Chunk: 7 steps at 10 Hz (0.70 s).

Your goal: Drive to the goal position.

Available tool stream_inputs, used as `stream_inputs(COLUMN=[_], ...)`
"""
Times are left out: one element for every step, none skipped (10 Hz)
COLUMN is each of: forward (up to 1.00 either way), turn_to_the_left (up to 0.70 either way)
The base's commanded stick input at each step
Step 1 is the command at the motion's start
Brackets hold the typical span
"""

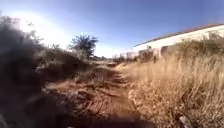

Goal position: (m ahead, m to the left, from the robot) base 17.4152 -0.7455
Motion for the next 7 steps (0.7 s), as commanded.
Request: stream_inputs(forward=[0.50,0.50,0.50,0.50,0.50,0.50,0.50], turn_to_the_left=[0.00,0.00,0.00,0.00,0.00,0.00,0.00])
